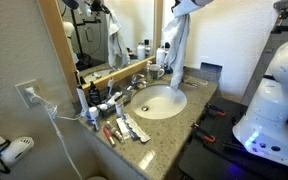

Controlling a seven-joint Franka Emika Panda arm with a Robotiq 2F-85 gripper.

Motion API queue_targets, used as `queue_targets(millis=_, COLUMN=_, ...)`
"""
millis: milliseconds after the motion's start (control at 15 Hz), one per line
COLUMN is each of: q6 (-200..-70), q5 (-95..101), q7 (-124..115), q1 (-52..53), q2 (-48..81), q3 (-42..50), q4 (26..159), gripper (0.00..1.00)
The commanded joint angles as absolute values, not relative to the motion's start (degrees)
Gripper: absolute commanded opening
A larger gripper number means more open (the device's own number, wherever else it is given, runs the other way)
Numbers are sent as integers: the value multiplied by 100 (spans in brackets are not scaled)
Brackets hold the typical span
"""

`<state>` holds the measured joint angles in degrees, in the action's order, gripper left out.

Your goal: Use the white towel on the wall to wipe the counter and hang the towel again

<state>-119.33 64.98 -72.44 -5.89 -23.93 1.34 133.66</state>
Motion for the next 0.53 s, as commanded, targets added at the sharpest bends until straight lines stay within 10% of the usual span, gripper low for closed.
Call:
queue_targets(millis=0, q6=-11536, q5=7133, q7=-7686, q1=-676, q2=-2345, q3=-40, q4=12632, gripper=1)
queue_targets(millis=467, q6=-10736, q5=8555, q7=-8523, q1=-648, q2=-2105, q3=20, q4=11393, gripper=1)
